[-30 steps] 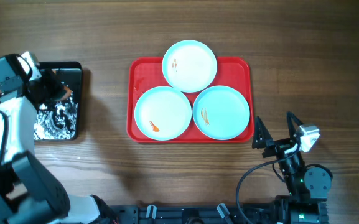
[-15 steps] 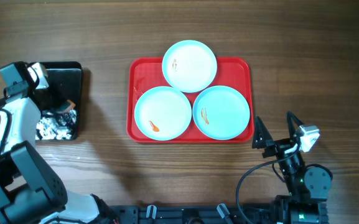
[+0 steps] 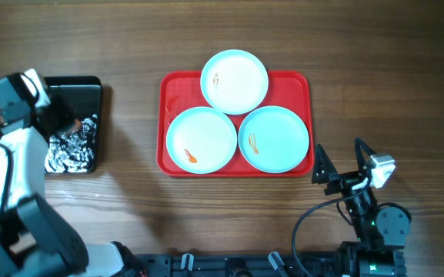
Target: Clean dirty plates on tray and stack at the side
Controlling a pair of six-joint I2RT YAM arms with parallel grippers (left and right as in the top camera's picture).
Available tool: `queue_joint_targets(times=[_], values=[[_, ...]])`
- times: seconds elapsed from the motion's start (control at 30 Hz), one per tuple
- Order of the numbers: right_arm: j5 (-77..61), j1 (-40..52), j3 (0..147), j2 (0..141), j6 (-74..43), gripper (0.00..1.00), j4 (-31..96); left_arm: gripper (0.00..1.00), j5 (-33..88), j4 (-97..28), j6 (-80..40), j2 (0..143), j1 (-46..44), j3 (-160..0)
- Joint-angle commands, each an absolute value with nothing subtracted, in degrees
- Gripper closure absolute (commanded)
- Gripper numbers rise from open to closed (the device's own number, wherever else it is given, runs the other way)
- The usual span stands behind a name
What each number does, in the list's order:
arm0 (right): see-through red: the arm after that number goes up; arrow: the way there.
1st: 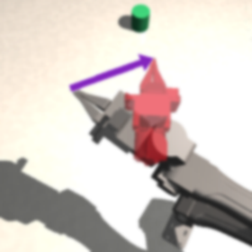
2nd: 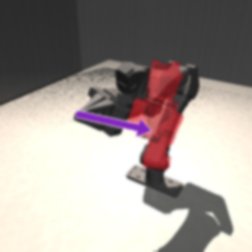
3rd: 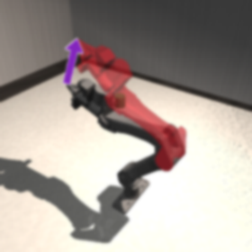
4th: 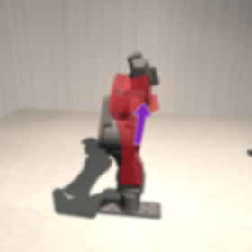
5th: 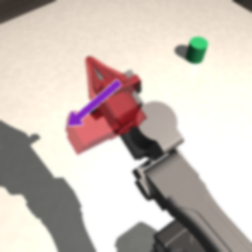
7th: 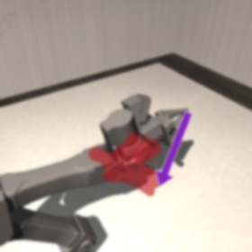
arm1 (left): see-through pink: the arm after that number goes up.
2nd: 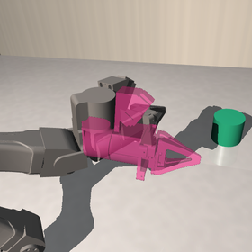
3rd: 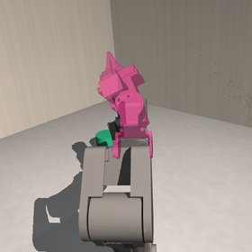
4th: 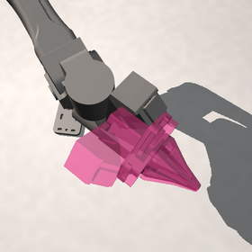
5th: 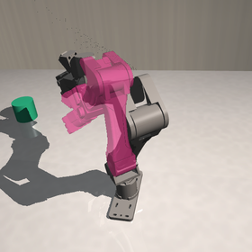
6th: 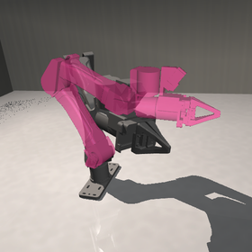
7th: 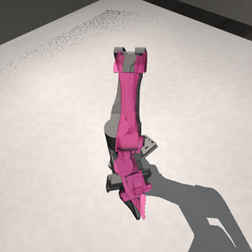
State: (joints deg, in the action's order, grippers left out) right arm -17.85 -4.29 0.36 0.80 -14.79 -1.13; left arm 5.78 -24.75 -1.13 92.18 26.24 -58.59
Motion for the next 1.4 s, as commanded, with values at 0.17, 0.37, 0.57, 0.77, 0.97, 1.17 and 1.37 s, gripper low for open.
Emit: queue_joint_targets(times=[0.17, 0.37, 0.57, 0.77, 0.97, 1.17, 1.37], values=[[-18.5, -4.5, 0.3, 0.8, -15.2, 0.0, -1.3, 0.96, 25.2, -18.7, -0.5, 84.8, 26.7, -60.6], [-18.5, -4.5, 0.3, 0.8, -15.2, 0.0, -1.3, 0.96, 28.0, -17.1, -0.4, 80.3, 27.2, -60.6], [-18.4, -4.5, 0.3, 0.8, -15.2, 0.0, -1.3, 0.96, 26.0, -23.3, -0.4, 85.6, 30.8, -60.6], [-18.4, -4.5, 0.3, 0.8, -15.2, 0.0, -1.3, 0.96, 26.8, -26.6, -0.4, 94.9, 34.4, -59.5], [-18.4, -4.5, 0.3, 0.8, -15.2, 0.0, -1.3, 0.96, 56.6, -17.0, -0.5, 93.9, 37.9, -59.5], [-18.5, -4.5, 0.3, 0.8, -15.2, 0.0, -1.4, 0.96, 49.5, -20.2, -1.7, 91.5, 39.9, -59.5], [-18.4, -4.5, 0.3, 0.8, -15.2, 0.0, -1.3, 0.96, 19.5, -26.0, -0.4, 92.4, 40.2, -56.7]])
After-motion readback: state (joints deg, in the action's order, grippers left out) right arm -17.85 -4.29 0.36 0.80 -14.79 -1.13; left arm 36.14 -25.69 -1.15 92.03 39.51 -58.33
